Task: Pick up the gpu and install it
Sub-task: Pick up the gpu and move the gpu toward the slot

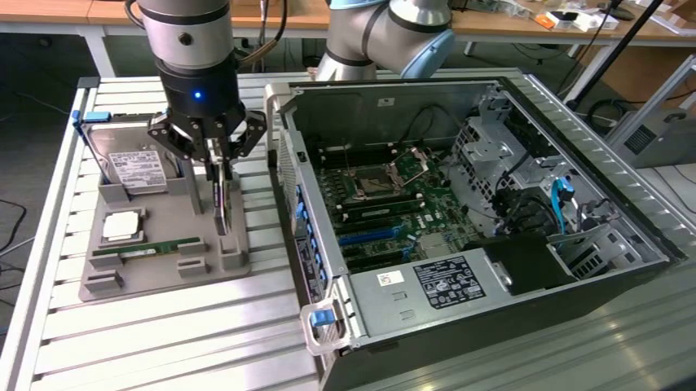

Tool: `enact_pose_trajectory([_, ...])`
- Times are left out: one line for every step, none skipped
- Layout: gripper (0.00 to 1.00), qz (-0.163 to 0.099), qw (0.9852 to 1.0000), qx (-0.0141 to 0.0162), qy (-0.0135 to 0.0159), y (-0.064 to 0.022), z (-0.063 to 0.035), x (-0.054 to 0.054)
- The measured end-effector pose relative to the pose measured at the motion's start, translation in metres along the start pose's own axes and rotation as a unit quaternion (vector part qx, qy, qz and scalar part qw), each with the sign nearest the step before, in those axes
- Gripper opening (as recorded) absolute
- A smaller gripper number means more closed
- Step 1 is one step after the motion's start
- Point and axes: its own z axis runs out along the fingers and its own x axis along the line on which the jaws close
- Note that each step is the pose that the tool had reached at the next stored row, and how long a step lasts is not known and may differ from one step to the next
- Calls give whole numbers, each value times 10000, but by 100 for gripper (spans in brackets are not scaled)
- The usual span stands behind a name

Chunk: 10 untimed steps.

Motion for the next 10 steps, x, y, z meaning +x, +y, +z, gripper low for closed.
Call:
enact_pose_trajectory([27, 0, 10000, -1, 0, 0, -3, 0])
enact_pose_trajectory([27, 0, 10000, 0, 0, 0, -6, 0])
enact_pose_trajectory([27, 0, 10000, -1, 1, 0, -10, 0])
enact_pose_trajectory([27, 0, 10000, -1, 1, 0, -12, 0])
enact_pose_trajectory([27, 0, 10000, -2, 1, 0, -18, -1])
enact_pose_trajectory([27, 0, 10000, -4, 1, 0, -22, -1])
enact_pose_trajectory([27, 0, 10000, -4, 1, 0, -25, -1])
enact_pose_trajectory([27, 0, 10000, -5, 1, 0, -27, -1])
enact_pose_trajectory([27, 0, 10000, -5, 1, 0, -29, -1])
enact_pose_trajectory([27, 0, 10000, -6, 1, 1, -32, -1])
